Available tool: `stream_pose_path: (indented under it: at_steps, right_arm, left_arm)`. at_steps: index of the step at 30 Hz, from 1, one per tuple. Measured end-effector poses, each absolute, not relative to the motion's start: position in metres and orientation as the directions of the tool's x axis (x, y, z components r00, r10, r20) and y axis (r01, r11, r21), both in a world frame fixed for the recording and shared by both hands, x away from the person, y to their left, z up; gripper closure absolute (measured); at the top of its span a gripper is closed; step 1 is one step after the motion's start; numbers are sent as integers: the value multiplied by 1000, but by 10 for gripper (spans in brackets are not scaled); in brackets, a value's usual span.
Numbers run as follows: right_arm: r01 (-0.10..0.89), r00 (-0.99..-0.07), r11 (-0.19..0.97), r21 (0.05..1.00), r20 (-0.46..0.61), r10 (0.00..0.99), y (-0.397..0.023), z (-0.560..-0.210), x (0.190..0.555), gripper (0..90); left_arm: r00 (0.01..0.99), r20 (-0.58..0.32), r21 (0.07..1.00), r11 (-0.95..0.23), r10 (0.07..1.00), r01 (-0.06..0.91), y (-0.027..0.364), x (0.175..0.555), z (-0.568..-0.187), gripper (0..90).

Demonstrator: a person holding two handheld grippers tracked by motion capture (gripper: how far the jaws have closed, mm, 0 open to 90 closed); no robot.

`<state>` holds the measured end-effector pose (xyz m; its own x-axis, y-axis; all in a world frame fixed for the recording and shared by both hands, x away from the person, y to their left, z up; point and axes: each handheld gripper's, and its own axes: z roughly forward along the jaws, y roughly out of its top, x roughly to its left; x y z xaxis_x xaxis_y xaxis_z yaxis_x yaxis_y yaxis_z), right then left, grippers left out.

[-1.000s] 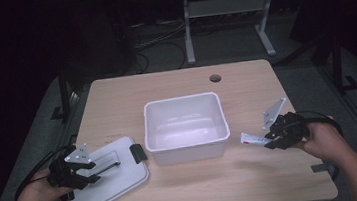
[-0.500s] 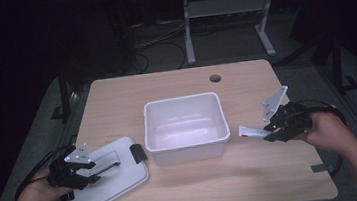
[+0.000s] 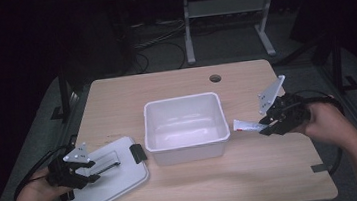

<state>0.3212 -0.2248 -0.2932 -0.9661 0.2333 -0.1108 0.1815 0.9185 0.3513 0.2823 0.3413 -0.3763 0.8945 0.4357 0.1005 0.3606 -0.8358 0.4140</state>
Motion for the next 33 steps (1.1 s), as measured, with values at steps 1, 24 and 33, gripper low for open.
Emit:
stream_pose_path:
  at_steps: [1, 24, 33]
  right_arm:
    - [179, -967, 919, 353, -112, 231, -223, -291, 321, 675]
    - [101, -985, 945, 310, -103, 139, -175, -269, 339, 675]
    - [87, -988, 949, 303, -95, 121, -160, -269, 346, 675]
  left_arm:
    - [895, 102, 414, -837, 434, 358, 341, 283, -376, 481]
    - [894, 106, 416, -836, 436, 358, 347, 282, -378, 463]
    - [893, 101, 419, -833, 438, 361, 349, 281, -381, 461]
